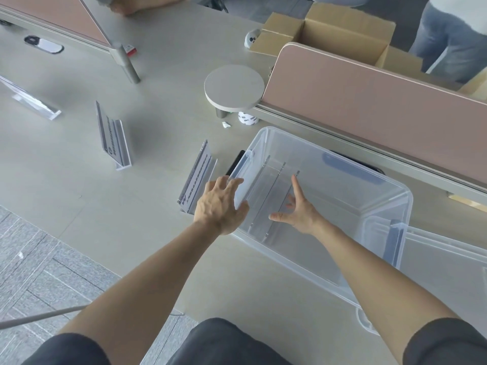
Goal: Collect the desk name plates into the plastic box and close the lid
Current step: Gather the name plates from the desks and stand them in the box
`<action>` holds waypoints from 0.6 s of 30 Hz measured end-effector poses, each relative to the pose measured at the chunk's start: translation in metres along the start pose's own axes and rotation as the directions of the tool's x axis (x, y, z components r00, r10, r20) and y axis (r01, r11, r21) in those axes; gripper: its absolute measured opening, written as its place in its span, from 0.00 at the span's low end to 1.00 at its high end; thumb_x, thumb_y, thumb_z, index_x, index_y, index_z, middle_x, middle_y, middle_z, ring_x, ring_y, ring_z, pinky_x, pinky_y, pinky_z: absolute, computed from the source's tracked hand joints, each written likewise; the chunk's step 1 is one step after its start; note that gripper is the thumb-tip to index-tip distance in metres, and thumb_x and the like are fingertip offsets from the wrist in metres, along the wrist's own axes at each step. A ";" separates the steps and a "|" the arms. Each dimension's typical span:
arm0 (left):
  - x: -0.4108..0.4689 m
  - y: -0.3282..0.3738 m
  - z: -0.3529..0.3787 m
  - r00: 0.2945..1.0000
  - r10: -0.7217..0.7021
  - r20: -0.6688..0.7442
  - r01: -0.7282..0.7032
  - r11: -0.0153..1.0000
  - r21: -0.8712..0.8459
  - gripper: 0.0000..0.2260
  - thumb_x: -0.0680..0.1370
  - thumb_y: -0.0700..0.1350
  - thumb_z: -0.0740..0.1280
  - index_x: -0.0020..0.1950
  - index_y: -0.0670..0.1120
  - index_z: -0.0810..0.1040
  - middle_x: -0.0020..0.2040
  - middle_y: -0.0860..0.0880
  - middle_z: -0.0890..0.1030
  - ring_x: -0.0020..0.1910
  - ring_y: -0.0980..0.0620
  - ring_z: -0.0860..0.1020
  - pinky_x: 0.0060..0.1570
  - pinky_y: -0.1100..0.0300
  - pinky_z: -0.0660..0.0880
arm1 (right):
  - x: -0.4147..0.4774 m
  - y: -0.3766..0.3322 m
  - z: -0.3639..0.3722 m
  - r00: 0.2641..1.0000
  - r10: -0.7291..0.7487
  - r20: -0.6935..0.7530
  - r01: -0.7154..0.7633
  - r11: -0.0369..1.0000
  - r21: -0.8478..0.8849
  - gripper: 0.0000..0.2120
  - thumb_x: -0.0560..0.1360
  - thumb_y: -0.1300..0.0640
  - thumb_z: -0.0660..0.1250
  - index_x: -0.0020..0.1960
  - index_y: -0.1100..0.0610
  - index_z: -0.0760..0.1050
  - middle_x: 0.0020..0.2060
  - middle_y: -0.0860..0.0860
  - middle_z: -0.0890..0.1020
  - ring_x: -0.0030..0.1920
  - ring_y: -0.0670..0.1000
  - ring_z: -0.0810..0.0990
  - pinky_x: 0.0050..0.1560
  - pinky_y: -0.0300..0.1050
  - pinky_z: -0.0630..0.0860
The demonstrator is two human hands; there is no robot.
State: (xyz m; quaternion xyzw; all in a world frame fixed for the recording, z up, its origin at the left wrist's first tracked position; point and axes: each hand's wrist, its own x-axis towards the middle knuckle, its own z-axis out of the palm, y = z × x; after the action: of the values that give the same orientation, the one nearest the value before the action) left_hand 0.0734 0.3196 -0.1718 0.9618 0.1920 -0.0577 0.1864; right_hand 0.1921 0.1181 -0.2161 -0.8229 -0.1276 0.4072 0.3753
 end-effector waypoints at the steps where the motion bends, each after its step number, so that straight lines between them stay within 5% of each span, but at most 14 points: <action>1: 0.000 0.000 0.000 1.000 0.000 0.000 0.000 1.000 -0.005 0.24 0.76 0.59 0.58 0.72 0.57 0.62 0.69 0.52 0.67 0.67 0.45 0.65 0.53 0.48 0.76 | 0.000 0.000 0.000 1.000 -0.004 0.003 0.004 1.000 -0.006 0.68 0.51 0.30 0.79 0.70 0.26 0.30 0.78 0.56 0.59 0.74 0.53 0.67 0.70 0.62 0.69; 18: 0.003 -0.002 0.002 1.000 -0.002 -0.018 0.002 1.000 -0.003 0.23 0.76 0.58 0.58 0.71 0.57 0.63 0.69 0.51 0.68 0.66 0.44 0.66 0.52 0.48 0.76 | -0.001 -0.003 -0.001 1.000 -0.008 -0.005 0.008 1.000 0.003 0.67 0.55 0.34 0.80 0.72 0.28 0.30 0.78 0.58 0.59 0.73 0.52 0.69 0.68 0.60 0.71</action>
State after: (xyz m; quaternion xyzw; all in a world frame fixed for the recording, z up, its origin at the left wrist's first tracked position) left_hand 0.0749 0.3221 -0.1746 0.9619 0.1947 -0.0492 0.1858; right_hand 0.1929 0.1195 -0.2127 -0.8229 -0.1294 0.4037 0.3783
